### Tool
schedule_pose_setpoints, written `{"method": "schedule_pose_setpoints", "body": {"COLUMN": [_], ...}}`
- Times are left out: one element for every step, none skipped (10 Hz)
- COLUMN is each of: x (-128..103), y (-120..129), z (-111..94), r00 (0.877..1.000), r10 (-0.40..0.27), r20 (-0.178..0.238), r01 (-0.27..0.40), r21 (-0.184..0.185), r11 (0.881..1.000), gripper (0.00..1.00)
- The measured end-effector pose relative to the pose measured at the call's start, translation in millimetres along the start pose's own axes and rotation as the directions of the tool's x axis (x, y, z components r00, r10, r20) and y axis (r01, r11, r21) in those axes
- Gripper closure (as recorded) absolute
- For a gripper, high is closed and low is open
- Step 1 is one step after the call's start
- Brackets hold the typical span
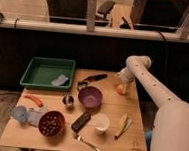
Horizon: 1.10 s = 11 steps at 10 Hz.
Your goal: Place apple in paper cup
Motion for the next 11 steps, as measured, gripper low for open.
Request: {"method": "schedule_pose_setpoints", "body": {"x": [1,1,-1,-1,-1,0,0,-1,-1,-2,-3], "y": [-1,-1,-3,-4,-4,-4,-4,-5,-6,-7,-9], "z": [2,3,5,6,8,8,10,11,12,13,15], "r00": [1.000,1.000,1.000,1.000,1.000,1.000,0.999,0.999,0.999,0.999,0.998], "r10": [-0.006,-0.010,-0.017,-0.024,-0.028,-0.031,-0.035,-0.041,-0.045,-0.049,-0.055], "r20": [0.000,0.001,0.003,0.004,0.004,0.005,0.005,0.007,0.008,0.010,0.012], "r01": [0.006,0.010,0.017,0.024,0.028,0.031,0.035,0.041,0.045,0.049,0.055], "r21": [0.000,0.000,-0.001,-0.001,-0.001,0.000,0.001,0.002,0.002,0.002,0.003], "r11": [1.000,1.000,1.000,1.000,1.000,1.000,0.999,0.999,0.999,0.999,0.998], "gripper": [0.20,0.20,0.20,0.20,0.20,0.20,0.20,0.20,0.20,0.20,0.20]}}
